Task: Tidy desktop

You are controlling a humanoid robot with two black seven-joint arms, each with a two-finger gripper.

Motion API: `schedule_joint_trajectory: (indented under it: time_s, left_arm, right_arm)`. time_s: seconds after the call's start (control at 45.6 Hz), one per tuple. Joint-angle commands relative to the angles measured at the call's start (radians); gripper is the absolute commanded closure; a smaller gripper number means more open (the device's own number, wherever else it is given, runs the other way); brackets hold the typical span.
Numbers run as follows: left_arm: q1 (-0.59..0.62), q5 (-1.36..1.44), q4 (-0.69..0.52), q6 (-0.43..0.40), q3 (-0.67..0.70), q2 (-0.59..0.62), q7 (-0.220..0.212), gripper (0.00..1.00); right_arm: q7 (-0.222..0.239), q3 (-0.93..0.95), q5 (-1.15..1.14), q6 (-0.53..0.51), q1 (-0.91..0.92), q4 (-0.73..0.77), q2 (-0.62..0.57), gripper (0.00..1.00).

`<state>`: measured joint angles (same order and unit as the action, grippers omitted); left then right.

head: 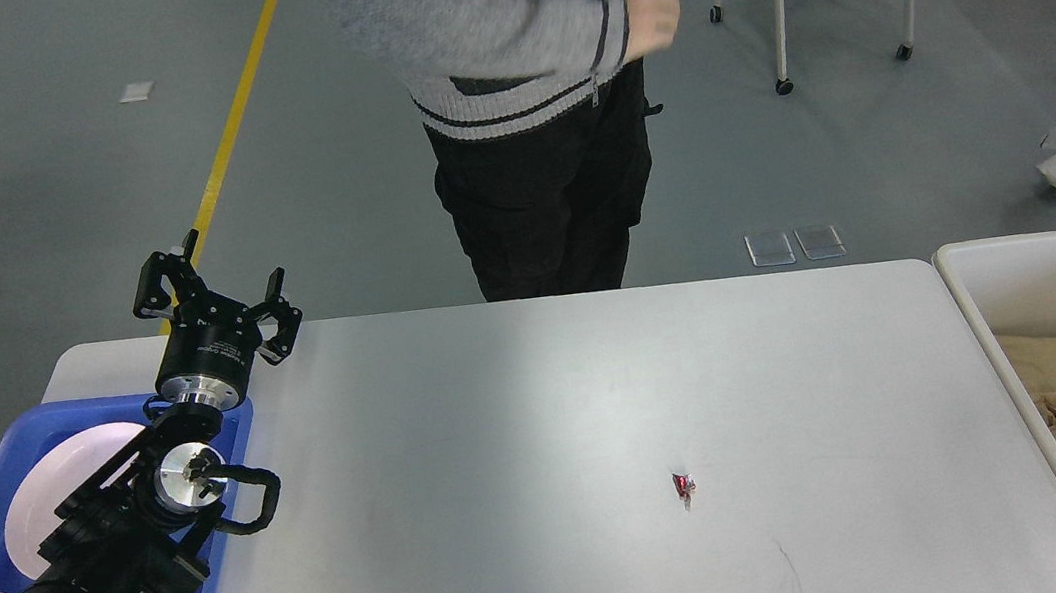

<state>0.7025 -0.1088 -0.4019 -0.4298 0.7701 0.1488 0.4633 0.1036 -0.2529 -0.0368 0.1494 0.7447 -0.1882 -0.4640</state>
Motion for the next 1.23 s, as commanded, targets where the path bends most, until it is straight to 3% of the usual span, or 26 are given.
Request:
schedule_joint_trajectory:
  time_s: [0.0, 0.066, 0.241, 0.351, 0.416, 0.526, 0.635, 0.701, 0.767, 0.876, 0.986, 1.205]
  left_arm:
    - [0.000, 0.000, 0.000, -0.001, 0.000, 0.000, 0.000, 0.02]
    - [0.000, 0.000, 0.000, 0.000, 0.000, 0.000, 0.000, 0.02]
    - [0.000, 0.000, 0.000, -0.001, 0.000, 0.000, 0.000, 0.02]
    - [0.000, 0.000, 0.000, -0.001, 0.000, 0.000, 0.000, 0.02]
    - [0.000, 0.000, 0.000, -0.001, 0.000, 0.000, 0.000, 0.02]
    - [0.000, 0.000, 0.000, -0.001, 0.000, 0.000, 0.000, 0.02]
    - [0.000, 0.000, 0.000, -0.001, 0.000, 0.000, 0.000, 0.02]
    - [0.000, 0.000, 0.000, -0.001, 0.000, 0.000, 0.000, 0.02]
    - [0.000, 0.000, 0.000, -0.001, 0.000, 0.000, 0.000, 0.02]
    - [0.000, 0.000, 0.000, 0.000, 0.000, 0.000, 0.000, 0.02]
    - [0.000, 0.000, 0.000, -0.001, 0.000, 0.000, 0.000, 0.02]
    - [0.000, 0.000, 0.000, 0.000, 0.000, 0.000, 0.000, 0.02]
  right_arm:
    - [-0.004, 0.194, 0.066, -0.002, 0.073, -0.046, 0.015, 0.00]
    - [-0.021, 0.325, 0.067, -0.004, 0.082, -0.100, 0.010, 0.00]
    - [-0.128, 0.705, 0.071, -0.014, 0.078, -0.243, -0.008, 0.00]
    - [-0.153, 0.845, 0.071, -0.059, 0.056, -0.295, -0.002, 0.00]
    - [-0.191, 0.899, 0.071, -0.096, 0.050, -0.316, 0.001, 0.00]
    - [-0.307, 0.963, 0.071, -0.128, 0.024, -0.339, 0.007, 0.00]
    - [-0.464, 0.997, 0.069, -0.142, -0.016, -0.343, 0.041, 0.00]
    - [-0.559, 0.994, 0.067, -0.191, -0.039, -0.339, 0.062, 0.00]
    - [-0.622, 0.998, 0.067, -0.258, -0.073, -0.339, 0.085, 0.00]
    - [-0.659, 1.012, 0.069, -0.341, -0.110, -0.335, 0.130, 0.00]
    - [-0.682, 1.046, 0.069, -0.347, -0.126, -0.326, 0.180, 0.00]
    - [-0.682, 1.067, 0.071, -0.335, -0.125, -0.323, 0.212, 0.00]
